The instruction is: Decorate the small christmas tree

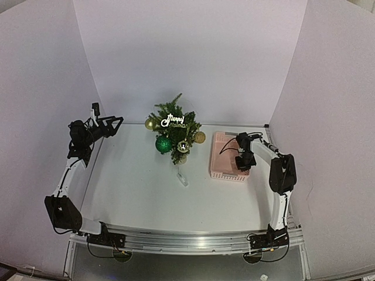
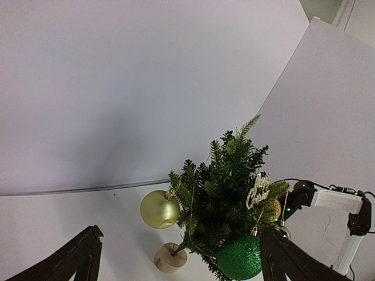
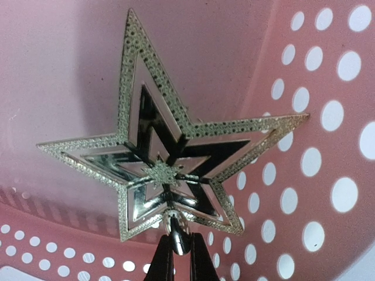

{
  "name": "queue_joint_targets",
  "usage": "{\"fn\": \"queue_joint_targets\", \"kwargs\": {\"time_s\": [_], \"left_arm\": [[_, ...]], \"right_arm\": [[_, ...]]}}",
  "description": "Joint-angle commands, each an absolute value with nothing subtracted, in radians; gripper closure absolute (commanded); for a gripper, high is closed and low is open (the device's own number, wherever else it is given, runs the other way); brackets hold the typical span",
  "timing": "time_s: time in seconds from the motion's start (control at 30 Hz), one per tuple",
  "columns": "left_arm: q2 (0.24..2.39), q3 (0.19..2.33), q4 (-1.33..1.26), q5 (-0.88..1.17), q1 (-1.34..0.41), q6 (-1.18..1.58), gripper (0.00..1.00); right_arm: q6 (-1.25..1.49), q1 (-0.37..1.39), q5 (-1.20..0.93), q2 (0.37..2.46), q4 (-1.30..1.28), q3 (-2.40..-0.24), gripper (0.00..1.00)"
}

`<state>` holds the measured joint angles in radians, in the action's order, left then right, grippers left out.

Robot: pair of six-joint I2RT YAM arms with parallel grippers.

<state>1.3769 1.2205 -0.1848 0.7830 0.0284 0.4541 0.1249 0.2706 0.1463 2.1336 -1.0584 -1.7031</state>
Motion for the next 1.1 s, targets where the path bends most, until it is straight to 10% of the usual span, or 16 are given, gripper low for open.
{"fn": "queue_joint_targets", "kwargs": {"time_s": [0.0, 1.07], "left_arm": [[1.353, 1.233, -0.232, 0.795, 0.034, 0.456, 0.06], [1.320, 1.253, -0.235, 0.819, 0.034, 0.458, 0.07]], "right_arm": [[0.111, 0.265, 0.151, 2.072, -1.070, -1.731, 1.00], [0.100, 0.261, -0.088, 1.985, -1.014, -1.890, 1.00]]}}
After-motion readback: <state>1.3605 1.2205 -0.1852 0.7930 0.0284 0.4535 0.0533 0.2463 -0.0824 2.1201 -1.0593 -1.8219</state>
